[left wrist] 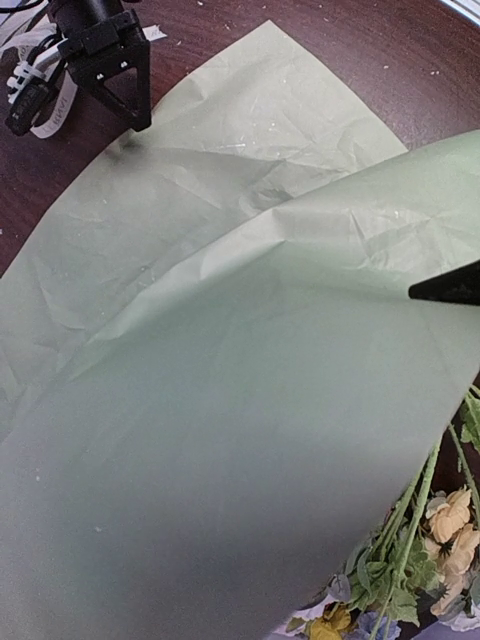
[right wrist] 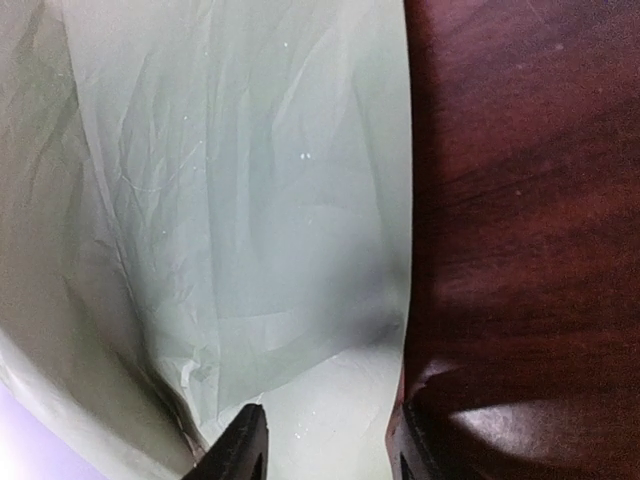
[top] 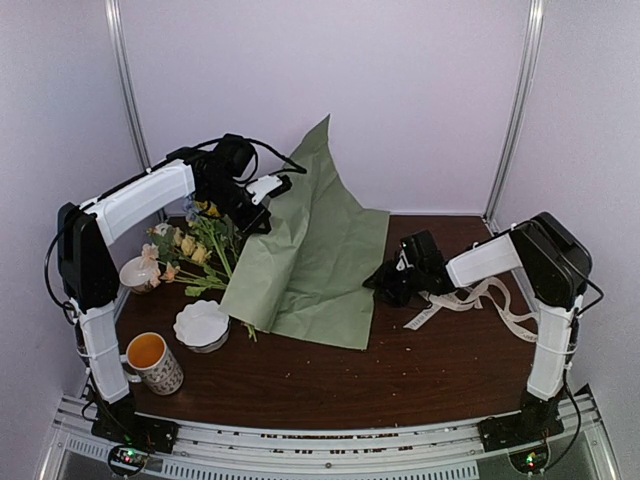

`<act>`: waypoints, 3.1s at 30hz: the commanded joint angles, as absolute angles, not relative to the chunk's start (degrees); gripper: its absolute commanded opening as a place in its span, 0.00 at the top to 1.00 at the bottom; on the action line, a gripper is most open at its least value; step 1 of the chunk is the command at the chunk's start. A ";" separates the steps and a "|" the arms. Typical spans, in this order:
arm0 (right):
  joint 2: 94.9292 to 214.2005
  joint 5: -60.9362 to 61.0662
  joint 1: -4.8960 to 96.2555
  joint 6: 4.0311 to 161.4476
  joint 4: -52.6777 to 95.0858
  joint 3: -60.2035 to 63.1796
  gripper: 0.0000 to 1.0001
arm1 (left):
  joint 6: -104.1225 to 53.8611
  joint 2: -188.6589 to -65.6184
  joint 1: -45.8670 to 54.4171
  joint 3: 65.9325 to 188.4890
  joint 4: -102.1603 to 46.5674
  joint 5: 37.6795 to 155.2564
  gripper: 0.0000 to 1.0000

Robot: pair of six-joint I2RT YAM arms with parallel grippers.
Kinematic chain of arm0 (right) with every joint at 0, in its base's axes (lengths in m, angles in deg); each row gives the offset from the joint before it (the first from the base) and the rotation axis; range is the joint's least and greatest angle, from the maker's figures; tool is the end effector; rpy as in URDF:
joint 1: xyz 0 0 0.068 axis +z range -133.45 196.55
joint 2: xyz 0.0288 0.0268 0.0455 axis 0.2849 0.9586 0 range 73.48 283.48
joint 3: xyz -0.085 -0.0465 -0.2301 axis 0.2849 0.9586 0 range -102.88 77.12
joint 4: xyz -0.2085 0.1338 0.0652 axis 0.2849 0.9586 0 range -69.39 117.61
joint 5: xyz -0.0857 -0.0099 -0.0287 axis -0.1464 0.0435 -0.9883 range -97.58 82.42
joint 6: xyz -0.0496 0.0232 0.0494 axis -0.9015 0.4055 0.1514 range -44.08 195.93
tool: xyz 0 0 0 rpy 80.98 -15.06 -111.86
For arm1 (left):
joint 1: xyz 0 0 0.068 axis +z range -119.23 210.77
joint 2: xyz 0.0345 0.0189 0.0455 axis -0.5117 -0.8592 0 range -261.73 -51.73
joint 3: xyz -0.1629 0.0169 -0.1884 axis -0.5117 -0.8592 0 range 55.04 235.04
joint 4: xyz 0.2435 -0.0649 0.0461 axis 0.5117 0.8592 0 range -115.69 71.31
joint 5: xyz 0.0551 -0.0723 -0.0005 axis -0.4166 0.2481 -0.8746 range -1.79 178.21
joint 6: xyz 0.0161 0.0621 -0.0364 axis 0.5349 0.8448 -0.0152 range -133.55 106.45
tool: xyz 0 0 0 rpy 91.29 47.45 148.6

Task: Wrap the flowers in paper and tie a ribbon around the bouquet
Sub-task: Unfold the folded wrapping paper at the center of the board.

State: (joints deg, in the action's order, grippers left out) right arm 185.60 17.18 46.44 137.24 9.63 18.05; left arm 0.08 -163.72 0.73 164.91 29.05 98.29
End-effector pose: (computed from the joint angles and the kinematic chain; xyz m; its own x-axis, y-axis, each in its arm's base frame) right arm 0.3327 0.2210 0.0935 -0.9122 0.3945 -0.1103 0.1629 0.5964 0.7859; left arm 0.3622 -0.2221 0.2743 -0.5687 0.5970 -0.5658 0.7304 0.6828 -0.0138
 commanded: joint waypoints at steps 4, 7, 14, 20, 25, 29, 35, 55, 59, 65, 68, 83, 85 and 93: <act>186.54 14.57 46.50 133.73 15.13 13.78 0.63 | 0.75 -164.31 0.66 164.72 28.62 98.42 1.00; 186.93 12.33 46.11 131.24 18.61 11.43 0.70 | 0.74 -164.28 0.70 164.81 28.62 98.48 1.00; 190.07 14.41 45.82 132.07 18.07 9.48 0.79 | 0.73 -164.32 0.66 164.78 28.62 98.31 1.00; 189.22 13.04 45.82 132.07 21.37 9.80 0.75 | 0.86 -164.27 0.65 164.81 28.62 98.40 1.00; 186.24 11.45 46.08 131.49 22.84 12.93 0.72 | 0.80 -164.32 0.69 164.90 28.62 98.57 1.00; 185.15 11.79 46.61 131.74 23.44 14.29 0.69 | 0.75 -164.32 0.63 164.98 28.62 98.62 1.00; 183.13 9.92 47.75 131.49 25.13 16.02 0.68 | 0.77 -164.29 0.63 164.82 28.62 98.47 1.00; 175.89 9.41 46.08 123.03 29.08 15.54 1.00 | 1.39 -163.13 0.67 164.34 28.62 96.46 1.00; 164.63 8.35 46.00 120.22 32.56 21.65 1.00 | 1.90 -162.18 0.72 164.82 28.62 94.10 1.00; 148.73 6.68 45.91 119.95 39.05 32.22 1.00 | 0.97 -164.85 0.25 167.96 29.78 93.69 1.00; 139.81 3.98 45.91 120.23 44.79 35.99 1.00 | 1.01 -167.54 -1.00 169.86 30.38 94.00 1.00; 105.68 -9.68 46.36 127.19 73.66 46.17 0.73 | 0.47 -183.58 -6.10 184.59 34.34 92.41 0.58; 104.83 -14.39 46.39 126.65 76.90 43.26 0.64 | 0.24 -182.92 -6.36 184.68 34.51 92.16 0.26; 110.54 -19.19 46.24 121.41 76.92 31.40 0.38 | -5.73 -172.78 -1.75 179.11 33.66 94.23 0.12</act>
State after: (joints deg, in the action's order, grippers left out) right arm 106.89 -15.19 46.22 124.35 76.64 35.28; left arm -0.67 -181.42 -5.63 181.60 33.94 92.70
